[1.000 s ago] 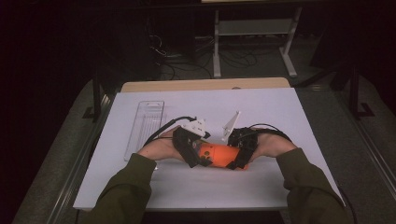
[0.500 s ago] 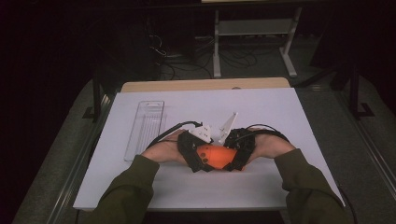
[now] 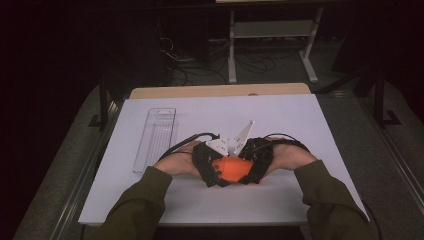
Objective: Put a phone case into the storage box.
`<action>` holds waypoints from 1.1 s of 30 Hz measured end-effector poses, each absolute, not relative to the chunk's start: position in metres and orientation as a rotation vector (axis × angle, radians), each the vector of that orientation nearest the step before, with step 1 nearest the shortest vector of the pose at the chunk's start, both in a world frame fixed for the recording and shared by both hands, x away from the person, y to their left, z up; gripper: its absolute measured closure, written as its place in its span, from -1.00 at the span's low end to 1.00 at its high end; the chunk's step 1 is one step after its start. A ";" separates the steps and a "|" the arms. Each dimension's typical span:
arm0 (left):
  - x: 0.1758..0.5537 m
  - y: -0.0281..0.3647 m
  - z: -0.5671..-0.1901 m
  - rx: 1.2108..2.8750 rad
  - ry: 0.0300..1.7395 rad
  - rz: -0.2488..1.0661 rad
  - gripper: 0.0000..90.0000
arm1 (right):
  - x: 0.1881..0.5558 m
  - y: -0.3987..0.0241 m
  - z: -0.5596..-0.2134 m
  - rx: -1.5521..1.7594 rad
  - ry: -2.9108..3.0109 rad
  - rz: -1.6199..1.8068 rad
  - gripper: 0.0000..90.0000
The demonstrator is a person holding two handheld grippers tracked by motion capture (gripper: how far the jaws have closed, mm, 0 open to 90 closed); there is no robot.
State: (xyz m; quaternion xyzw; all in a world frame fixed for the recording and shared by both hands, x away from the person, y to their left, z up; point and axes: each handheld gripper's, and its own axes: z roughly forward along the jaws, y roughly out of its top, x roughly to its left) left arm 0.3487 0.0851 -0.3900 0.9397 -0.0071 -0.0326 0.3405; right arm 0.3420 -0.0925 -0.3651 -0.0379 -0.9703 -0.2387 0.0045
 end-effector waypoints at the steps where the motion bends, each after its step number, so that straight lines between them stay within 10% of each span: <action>1: 0.349 0.085 -0.390 2.444 -0.026 -0.082 -0.95 | 0.342 -0.093 -0.365 -0.121 -3.040 -0.749 -0.65; 33: 0.348 0.084 -0.391 2.458 -0.031 -0.122 -0.65 | 0.343 -0.095 -0.368 -0.091 -3.008 -0.769 -0.66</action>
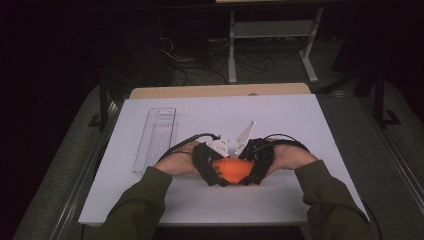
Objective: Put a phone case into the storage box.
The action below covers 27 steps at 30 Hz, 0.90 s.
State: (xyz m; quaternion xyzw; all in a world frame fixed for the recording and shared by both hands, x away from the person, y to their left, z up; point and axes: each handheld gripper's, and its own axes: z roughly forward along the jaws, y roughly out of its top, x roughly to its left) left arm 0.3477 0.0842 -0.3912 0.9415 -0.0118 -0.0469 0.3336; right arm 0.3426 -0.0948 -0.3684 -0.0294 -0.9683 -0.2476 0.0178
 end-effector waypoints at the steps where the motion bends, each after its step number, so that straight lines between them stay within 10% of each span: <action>1: 0.347 0.084 -0.392 2.458 -0.029 -0.130 -0.65 | 0.343 -0.095 -0.369 -0.096 -3.005 -0.770 -0.66; 27: 0.353 0.093 -0.389 2.453 0.167 -0.025 -0.65 | 0.354 -0.140 -0.361 -0.500 -2.964 -1.023 -0.89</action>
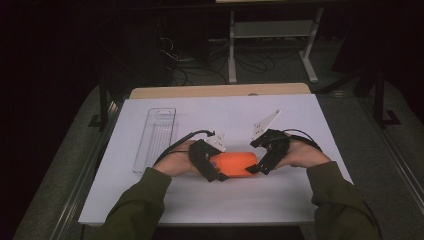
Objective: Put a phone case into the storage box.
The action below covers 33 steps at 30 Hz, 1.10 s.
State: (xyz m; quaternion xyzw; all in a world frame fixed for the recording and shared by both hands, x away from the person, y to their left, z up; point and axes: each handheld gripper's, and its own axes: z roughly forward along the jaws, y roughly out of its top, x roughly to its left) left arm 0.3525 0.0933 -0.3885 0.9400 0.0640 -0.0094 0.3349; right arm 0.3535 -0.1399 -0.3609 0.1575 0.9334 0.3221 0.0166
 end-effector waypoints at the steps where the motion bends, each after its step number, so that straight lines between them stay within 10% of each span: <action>1: 0.353 0.094 -0.388 2.453 0.186 -0.019 -0.65 | 0.354 -0.140 -0.361 0.490 2.902 1.001 -0.89; 33: 0.363 0.103 -0.393 2.398 0.588 0.108 -0.65 | 0.327 -0.177 -0.388 1.124 2.431 1.246 -0.98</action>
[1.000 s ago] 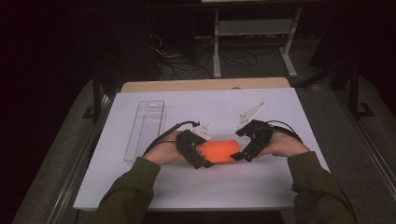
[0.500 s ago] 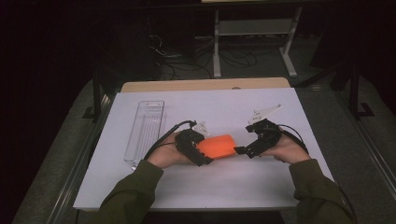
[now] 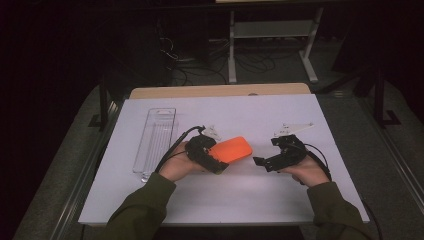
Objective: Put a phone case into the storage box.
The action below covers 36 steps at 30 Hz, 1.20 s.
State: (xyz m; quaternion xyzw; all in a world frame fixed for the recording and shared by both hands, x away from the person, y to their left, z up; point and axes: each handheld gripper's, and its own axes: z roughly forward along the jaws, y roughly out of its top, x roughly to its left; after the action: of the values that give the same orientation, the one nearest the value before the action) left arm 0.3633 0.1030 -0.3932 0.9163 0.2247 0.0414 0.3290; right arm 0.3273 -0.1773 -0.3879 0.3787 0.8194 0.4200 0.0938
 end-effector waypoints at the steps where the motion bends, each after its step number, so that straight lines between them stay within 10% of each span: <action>1: 0.363 0.103 -0.393 2.396 0.601 0.104 -0.65 | 0.327 -0.177 -0.390 1.134 2.432 1.247 -0.98; 36: 0.364 0.106 -0.390 2.350 0.637 0.118 -0.65 | 0.319 -0.159 -0.412 0.999 2.316 1.093 -0.95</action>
State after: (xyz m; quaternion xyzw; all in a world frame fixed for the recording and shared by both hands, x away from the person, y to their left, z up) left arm 0.3636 0.1060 -0.3901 0.9049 0.2453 0.0455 0.3448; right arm 0.3185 -0.1591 -0.4116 0.3563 0.8264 0.3900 0.1951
